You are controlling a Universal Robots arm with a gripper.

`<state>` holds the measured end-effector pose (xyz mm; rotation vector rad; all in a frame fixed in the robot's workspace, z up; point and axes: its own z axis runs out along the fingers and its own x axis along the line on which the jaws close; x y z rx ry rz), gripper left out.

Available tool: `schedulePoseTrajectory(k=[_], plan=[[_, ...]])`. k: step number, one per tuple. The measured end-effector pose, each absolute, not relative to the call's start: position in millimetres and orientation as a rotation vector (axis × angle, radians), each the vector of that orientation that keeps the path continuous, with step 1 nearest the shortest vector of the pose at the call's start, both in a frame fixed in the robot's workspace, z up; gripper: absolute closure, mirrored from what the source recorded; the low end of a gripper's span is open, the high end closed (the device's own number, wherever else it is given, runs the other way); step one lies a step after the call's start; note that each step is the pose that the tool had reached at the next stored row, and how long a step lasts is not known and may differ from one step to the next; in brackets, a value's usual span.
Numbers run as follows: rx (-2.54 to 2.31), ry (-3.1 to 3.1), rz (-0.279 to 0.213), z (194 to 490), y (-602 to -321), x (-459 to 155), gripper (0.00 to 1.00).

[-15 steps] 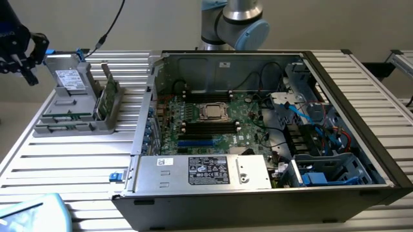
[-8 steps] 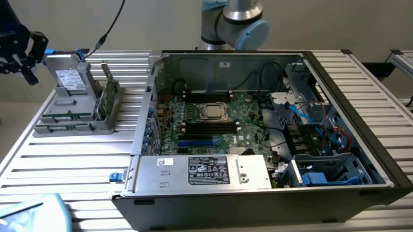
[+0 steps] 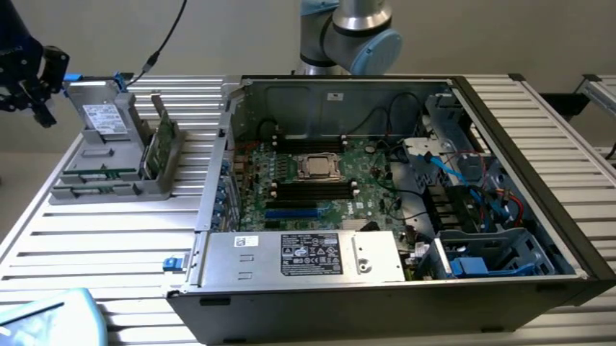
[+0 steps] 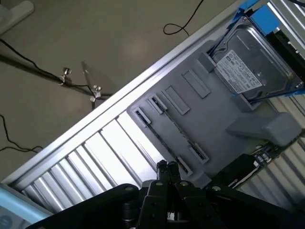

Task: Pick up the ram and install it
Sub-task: 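Pick up the ram and move it above insertion slot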

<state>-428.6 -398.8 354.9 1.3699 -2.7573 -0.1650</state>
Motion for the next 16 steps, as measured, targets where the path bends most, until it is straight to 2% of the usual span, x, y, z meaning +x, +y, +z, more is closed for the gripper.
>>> schedulePoseTrajectory(k=[16], plan=[[1.753,-2.519,-0.167,353.6,-398.8,-428.6,0.89]])
